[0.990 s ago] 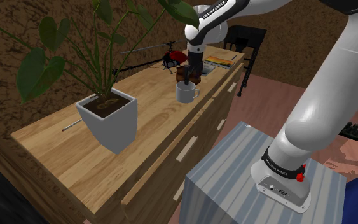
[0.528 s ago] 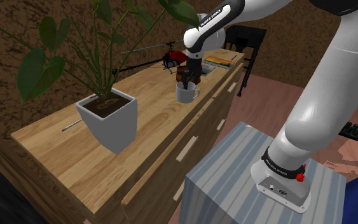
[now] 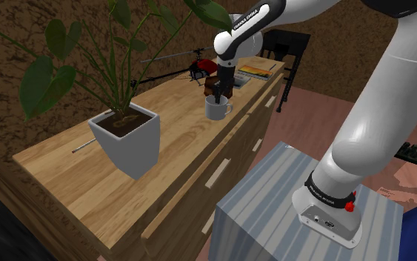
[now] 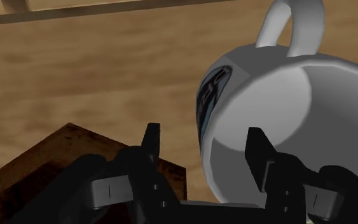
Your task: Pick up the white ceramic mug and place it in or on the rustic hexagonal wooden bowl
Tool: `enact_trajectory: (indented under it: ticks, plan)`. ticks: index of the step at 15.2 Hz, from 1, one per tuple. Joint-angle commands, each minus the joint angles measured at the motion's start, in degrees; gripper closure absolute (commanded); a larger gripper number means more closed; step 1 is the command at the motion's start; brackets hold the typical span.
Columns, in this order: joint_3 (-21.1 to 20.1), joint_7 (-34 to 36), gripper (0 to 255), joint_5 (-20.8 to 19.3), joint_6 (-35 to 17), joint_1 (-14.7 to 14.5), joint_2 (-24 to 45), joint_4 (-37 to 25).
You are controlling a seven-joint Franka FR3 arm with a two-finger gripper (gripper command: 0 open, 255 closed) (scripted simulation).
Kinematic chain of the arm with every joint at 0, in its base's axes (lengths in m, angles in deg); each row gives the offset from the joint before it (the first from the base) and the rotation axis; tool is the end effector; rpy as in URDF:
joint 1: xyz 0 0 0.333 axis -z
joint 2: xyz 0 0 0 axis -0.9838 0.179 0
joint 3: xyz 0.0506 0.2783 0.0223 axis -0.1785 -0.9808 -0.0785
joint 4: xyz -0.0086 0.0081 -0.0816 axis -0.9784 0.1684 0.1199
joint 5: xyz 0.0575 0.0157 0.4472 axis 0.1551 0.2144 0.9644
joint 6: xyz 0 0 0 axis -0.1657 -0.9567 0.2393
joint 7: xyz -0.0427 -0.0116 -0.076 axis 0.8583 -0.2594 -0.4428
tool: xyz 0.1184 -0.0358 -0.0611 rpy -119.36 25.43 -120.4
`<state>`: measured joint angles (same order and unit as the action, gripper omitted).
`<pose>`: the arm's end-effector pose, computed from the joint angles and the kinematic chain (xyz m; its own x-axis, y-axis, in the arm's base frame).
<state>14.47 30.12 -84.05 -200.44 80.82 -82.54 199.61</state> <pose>0.5685 -0.0839 0.2469 0.9971 0.0750 0.0137 0.0756 -0.9960 -0.0474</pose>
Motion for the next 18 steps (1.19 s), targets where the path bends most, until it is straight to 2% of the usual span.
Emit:
enact_trajectory:
  ticks: [1,8,18]
  plan:
    - [-0.05,-0.14,255,0.04,-0.06,-0.02,0.91,0.33]
    - [-0.05,-0.21,255,0.08,-0.47,0.01,0.95,0.72]
    - [0.01,0.80,255,-1.00,6.99,-0.01,-3.31,-2.56]
